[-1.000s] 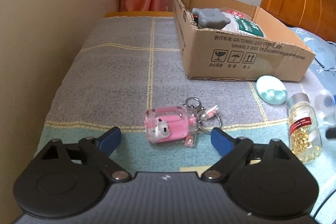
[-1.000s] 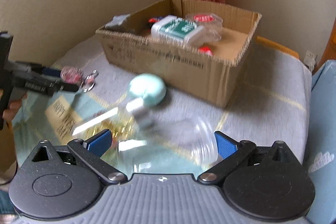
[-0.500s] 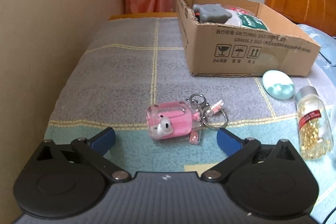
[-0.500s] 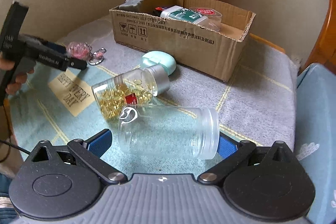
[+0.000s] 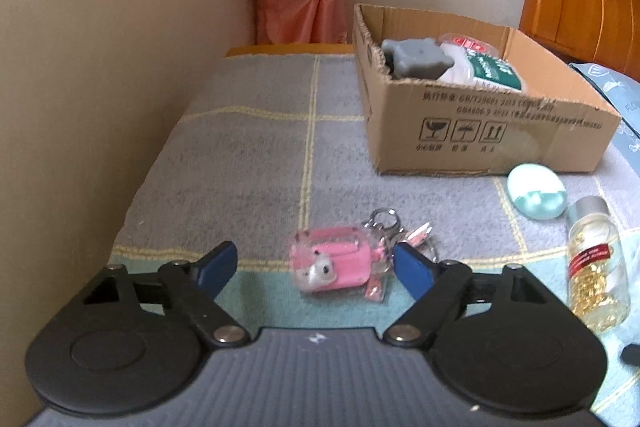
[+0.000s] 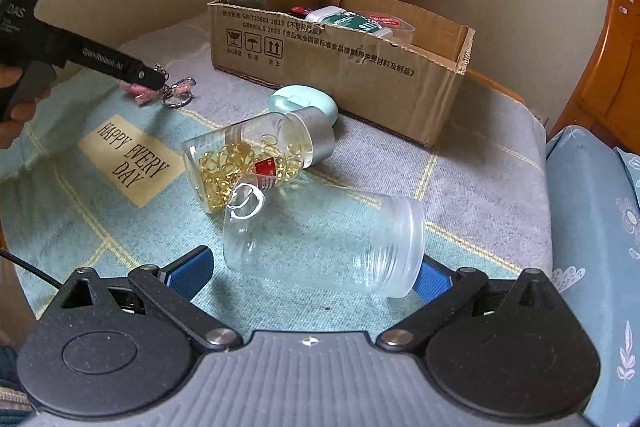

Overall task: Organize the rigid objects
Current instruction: 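Close right gripper on large clear plastic jar while left gripper holds keychain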

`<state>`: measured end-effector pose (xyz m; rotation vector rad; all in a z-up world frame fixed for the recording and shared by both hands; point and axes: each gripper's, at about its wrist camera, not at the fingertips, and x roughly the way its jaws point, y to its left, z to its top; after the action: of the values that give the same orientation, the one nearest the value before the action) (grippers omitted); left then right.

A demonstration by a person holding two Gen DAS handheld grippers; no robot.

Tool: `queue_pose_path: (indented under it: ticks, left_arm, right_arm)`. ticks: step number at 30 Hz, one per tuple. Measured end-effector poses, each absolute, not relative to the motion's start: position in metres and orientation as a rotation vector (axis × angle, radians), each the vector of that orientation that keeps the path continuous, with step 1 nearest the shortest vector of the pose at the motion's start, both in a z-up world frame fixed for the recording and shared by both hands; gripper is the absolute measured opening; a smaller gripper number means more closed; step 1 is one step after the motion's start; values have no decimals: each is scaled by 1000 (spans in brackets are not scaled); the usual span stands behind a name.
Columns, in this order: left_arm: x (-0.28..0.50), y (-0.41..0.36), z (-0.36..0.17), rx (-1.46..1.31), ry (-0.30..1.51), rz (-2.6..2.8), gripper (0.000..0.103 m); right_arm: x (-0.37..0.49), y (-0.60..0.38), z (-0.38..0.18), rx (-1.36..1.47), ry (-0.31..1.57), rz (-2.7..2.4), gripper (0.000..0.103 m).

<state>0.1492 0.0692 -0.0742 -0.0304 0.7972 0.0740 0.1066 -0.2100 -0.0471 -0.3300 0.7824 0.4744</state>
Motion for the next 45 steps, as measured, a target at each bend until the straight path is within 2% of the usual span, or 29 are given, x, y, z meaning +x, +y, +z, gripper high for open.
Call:
queue_pose_path:
  ticks: [6, 9, 18, 24, 27, 30, 33, 40, 43, 44, 45]
  left_arm:
    - [144, 79, -75, -39, 794, 92, 81]
    - [149, 75, -76, -40, 786, 58, 68]
    - [162, 76, -79, -106, 788, 57, 56]
    - [164, 81, -79, -113, 792, 50, 48]
    - [164, 82, -77, -97, 791, 63, 49]
    - [165, 82, -71, -84, 758, 77, 66]
    - [168, 80, -65, -71, 725, 99, 72]
    - [179, 72, -77, -94, 766, 111, 70]
    - [179, 73, -80, -114, 768, 105, 58]
    - [180, 74, -80, -114, 768, 106, 51]
    - [181, 75, -79, -110, 770, 103, 50]
  right_arm:
    - [106, -210, -45, -330, 770, 469, 103]
    - [108, -210, -45, -327, 766, 461, 103]
    - [112, -206, -43, -318, 758, 434, 102]
    - [117, -204, -45, -323, 770, 428, 95]
    - [117, -206, -45, -315, 775, 433, 95]
    - [118, -205, -45, -314, 775, 434, 95]
    - [118, -205, -45, -311, 776, 435, 95]
    - [118, -205, -45, -304, 776, 432, 95]
    - [118, -205, -45, -301, 777, 428, 95]
    - [118, -205, -45, -302, 777, 427, 95]
    - [118, -204, -45, -303, 777, 426, 95]
